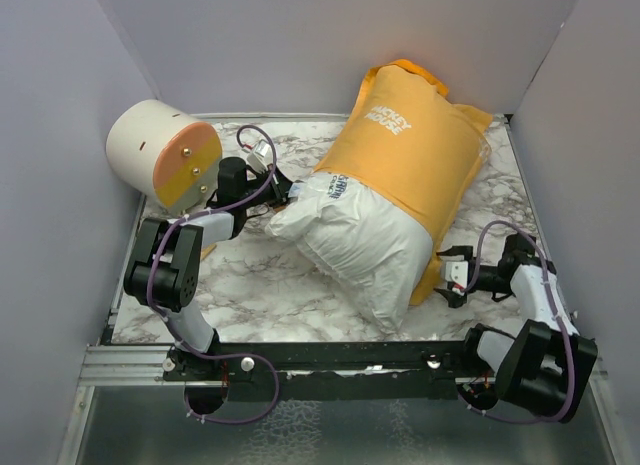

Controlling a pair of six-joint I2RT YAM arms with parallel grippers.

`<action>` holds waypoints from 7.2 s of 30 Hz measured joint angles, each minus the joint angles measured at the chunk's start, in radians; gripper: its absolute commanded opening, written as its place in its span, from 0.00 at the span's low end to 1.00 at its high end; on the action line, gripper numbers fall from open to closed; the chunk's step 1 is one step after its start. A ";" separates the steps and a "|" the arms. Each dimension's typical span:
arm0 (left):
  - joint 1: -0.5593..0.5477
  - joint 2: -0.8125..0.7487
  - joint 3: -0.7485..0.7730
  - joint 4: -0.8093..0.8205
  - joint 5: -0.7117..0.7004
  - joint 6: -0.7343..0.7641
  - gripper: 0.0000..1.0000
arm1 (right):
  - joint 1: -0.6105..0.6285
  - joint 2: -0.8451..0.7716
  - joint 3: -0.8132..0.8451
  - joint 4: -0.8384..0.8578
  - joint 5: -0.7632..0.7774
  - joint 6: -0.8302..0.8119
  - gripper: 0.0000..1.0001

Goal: Put the pillow into the pillowcase
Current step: Stuff the pillow into the pillowcase.

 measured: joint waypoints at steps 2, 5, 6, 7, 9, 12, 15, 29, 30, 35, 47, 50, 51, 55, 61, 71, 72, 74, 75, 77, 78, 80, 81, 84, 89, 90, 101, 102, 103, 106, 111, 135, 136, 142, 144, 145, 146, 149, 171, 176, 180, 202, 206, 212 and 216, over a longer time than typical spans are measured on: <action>0.000 0.000 0.000 0.000 0.000 0.000 0.00 | 0.000 -0.015 -0.036 0.044 0.002 0.000 0.76; 0.000 0.000 0.000 -0.001 0.000 0.000 0.00 | 0.004 -0.037 -0.077 0.111 -0.006 0.000 0.62; 0.000 0.000 0.000 -0.002 0.000 0.000 0.00 | 0.005 -0.045 -0.086 0.134 -0.013 0.000 0.56; 0.000 0.000 0.000 -0.002 0.000 0.000 0.00 | 0.006 -0.053 -0.090 0.160 -0.023 0.000 0.51; 0.000 -0.006 0.000 -0.010 0.000 0.000 0.00 | 0.008 -0.062 -0.089 0.197 -0.045 0.000 0.42; -0.002 -0.020 0.000 -0.024 0.001 0.000 0.00 | 0.012 -0.067 -0.081 0.214 -0.084 0.000 0.33; -0.003 -0.026 0.007 -0.040 0.002 0.000 0.00 | 0.028 -0.068 -0.076 0.200 -0.104 0.000 0.17; -0.002 -0.099 0.097 -0.167 0.014 0.011 0.00 | 0.085 -0.101 0.274 0.084 -0.150 0.419 0.01; 0.000 -0.110 0.132 -0.192 0.013 0.013 0.00 | 0.085 -0.096 0.349 0.095 -0.165 0.504 0.01; 0.031 -0.131 0.447 -0.296 -0.006 0.018 0.00 | 0.082 -0.062 0.732 0.381 -0.198 1.105 0.01; 0.072 -0.121 1.189 -0.402 -0.048 0.002 0.00 | 0.100 0.197 1.292 1.080 -0.216 2.204 0.00; 0.064 -0.086 1.229 -0.341 -0.037 -0.044 0.00 | 0.167 0.217 1.274 1.106 -0.252 2.293 0.00; 0.047 -0.060 1.249 -0.335 -0.035 -0.047 0.00 | 0.183 0.222 1.271 1.098 -0.259 2.300 0.01; -0.100 0.092 1.382 -0.438 -0.058 0.038 0.00 | 0.194 0.303 1.411 0.889 -0.233 2.228 0.00; -0.195 0.157 1.382 -0.607 -0.077 0.126 0.00 | 0.084 0.426 1.507 0.826 -0.153 2.226 0.00; 0.098 0.328 1.601 -0.557 -0.112 -0.034 0.00 | 0.630 0.419 1.554 0.531 -0.004 2.029 0.00; 0.071 0.317 1.600 -0.552 -0.129 -0.012 0.00 | 0.587 0.420 1.561 0.527 0.016 2.025 0.00; -0.035 0.251 1.528 -0.547 -0.180 0.064 0.00 | 0.361 0.453 1.589 0.537 0.027 2.057 0.00; -0.119 0.196 1.453 -0.542 -0.194 0.095 0.00 | 0.256 0.489 1.613 0.540 0.036 2.071 0.00; -0.273 0.101 1.321 -0.526 -0.190 0.146 0.00 | 0.134 0.546 1.621 0.555 0.069 2.091 0.00; -0.320 0.072 1.289 -0.528 -0.168 0.160 0.00 | 0.131 0.565 1.606 0.551 0.103 2.072 0.00; -0.339 0.041 1.279 -0.597 -0.081 0.166 0.00 | 0.237 0.560 1.562 0.521 0.218 1.992 0.00; -0.313 0.049 1.306 -0.645 -0.049 0.154 0.00 | 0.363 0.548 1.532 0.522 0.304 1.949 0.00; -0.124 0.214 1.549 -0.754 0.069 0.064 0.00 | 0.720 0.521 1.492 0.526 0.505 1.862 0.00; -0.127 0.357 1.727 -0.779 -0.085 0.160 0.00 | 0.427 0.452 1.542 0.461 0.207 1.972 0.00; -0.188 0.316 1.616 -0.719 -0.150 0.200 0.00 | 0.323 0.452 1.564 0.481 0.119 2.026 0.00; -0.104 0.331 1.641 -0.686 -0.034 0.080 0.00 | 0.558 0.375 1.546 0.669 -0.083 2.066 0.02; -0.098 0.346 1.662 -0.693 -0.054 0.086 0.00 | 0.528 0.377 1.568 0.652 -0.079 2.050 0.06; -0.101 0.340 1.644 -0.696 -0.063 0.094 0.00 | 0.490 0.382 1.590 0.629 -0.085 2.027 0.16; -0.146 0.209 1.396 -0.627 -0.096 0.115 0.00 | 0.430 0.384 1.588 0.565 -0.121 1.967 0.55; -0.192 0.111 1.192 -0.587 -0.066 0.133 0.00 | 0.431 0.314 1.379 0.461 -0.164 1.812 0.91; -0.165 0.111 1.125 -0.463 0.003 0.009 0.00 | 0.183 0.454 1.101 0.780 0.027 2.085 1.00; -0.167 0.111 1.125 -0.459 0.005 0.005 0.00 | 0.193 0.463 1.072 0.821 0.002 2.127 1.00; -0.189 0.121 1.142 -0.459 0.015 -0.013 0.00 | 0.303 0.499 0.944 0.972 -0.094 2.276 0.85; -0.208 0.153 1.190 -0.480 0.018 -0.013 0.00 | 0.369 0.497 0.924 0.995 -0.103 2.271 0.54; -0.215 0.172 1.221 -0.499 0.018 -0.012 0.00 | 0.397 0.492 0.913 1.007 -0.105 2.266 0.36; -0.224 0.190 1.253 -0.522 0.019 -0.011 0.00 | 0.419 0.486 0.900 1.016 -0.106 2.262 0.21; -0.263 0.297 1.436 -0.618 0.021 -0.008 0.00 | 0.455 0.431 0.854 1.022 -0.105 2.243 0.01; -0.506 0.463 1.595 -0.502 -0.113 -0.055 0.00 | 0.479 0.048 0.816 0.740 0.164 1.682 0.01; -0.512 0.287 1.181 -0.479 -0.092 -0.013 0.00 | 0.530 0.084 0.726 0.494 0.133 1.418 0.10; -0.523 0.051 0.839 -0.500 -0.126 0.081 0.00 | 0.610 0.110 0.679 0.321 0.094 1.358 0.25; -0.385 -0.741 0.051 -0.813 -0.601 0.401 0.00 | 0.975 0.277 1.473 -0.192 0.124 1.161 1.00; -0.385 -0.712 0.140 -0.825 -0.601 0.453 0.00 | 0.975 0.377 1.561 -0.048 0.240 1.225 0.77; -0.385 -0.633 0.281 -0.866 -0.602 0.555 0.00 | 0.974 0.596 1.439 0.142 0.382 1.242 0.80; -0.386 -0.584 0.333 -0.902 -0.597 0.634 0.00 | 0.970 0.618 1.299 0.183 0.387 1.181 1.00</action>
